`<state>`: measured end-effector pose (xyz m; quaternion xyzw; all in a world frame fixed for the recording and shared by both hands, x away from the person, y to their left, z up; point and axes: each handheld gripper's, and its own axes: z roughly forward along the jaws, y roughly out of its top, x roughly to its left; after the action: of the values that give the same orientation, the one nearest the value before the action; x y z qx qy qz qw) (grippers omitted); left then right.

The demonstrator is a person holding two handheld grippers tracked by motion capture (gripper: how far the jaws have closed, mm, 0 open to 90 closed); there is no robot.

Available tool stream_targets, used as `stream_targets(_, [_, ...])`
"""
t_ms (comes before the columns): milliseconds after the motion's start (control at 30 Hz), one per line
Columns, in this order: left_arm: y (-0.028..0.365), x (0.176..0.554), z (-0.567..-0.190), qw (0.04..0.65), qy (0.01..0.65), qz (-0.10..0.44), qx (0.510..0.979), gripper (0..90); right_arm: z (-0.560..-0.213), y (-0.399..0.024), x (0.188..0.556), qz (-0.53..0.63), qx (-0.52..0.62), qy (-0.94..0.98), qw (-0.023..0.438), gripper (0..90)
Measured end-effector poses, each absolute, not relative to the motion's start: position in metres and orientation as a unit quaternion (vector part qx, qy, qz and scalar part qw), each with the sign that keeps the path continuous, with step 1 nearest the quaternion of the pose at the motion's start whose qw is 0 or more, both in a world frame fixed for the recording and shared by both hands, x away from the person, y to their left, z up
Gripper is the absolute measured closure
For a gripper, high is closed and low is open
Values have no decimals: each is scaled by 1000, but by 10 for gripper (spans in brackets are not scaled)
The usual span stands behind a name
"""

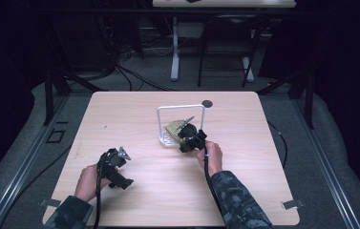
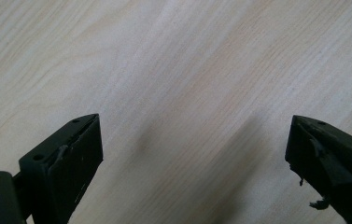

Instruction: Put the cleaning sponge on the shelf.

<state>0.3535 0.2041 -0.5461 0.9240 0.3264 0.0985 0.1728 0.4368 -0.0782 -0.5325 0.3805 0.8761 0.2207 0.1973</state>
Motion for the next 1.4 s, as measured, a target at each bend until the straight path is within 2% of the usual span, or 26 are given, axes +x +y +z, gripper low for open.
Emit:
stream_targets(367, [204,353,-546,172,325,100,925,41,-538,-60,448,203,384,879,198,420])
stream_targets(1000, [203,353,-546,171,323,99,926,41,-541,-55,452,201,390,876,202,383])
stream_targets(1233, [203,353,-546,171,323,100,926,42,-542,-55,452,199,396,875,195,322])
stream_targets(1400, [203,353,-547,170,322,98,926,42,-541,-57,452,201,403,871,195,241])
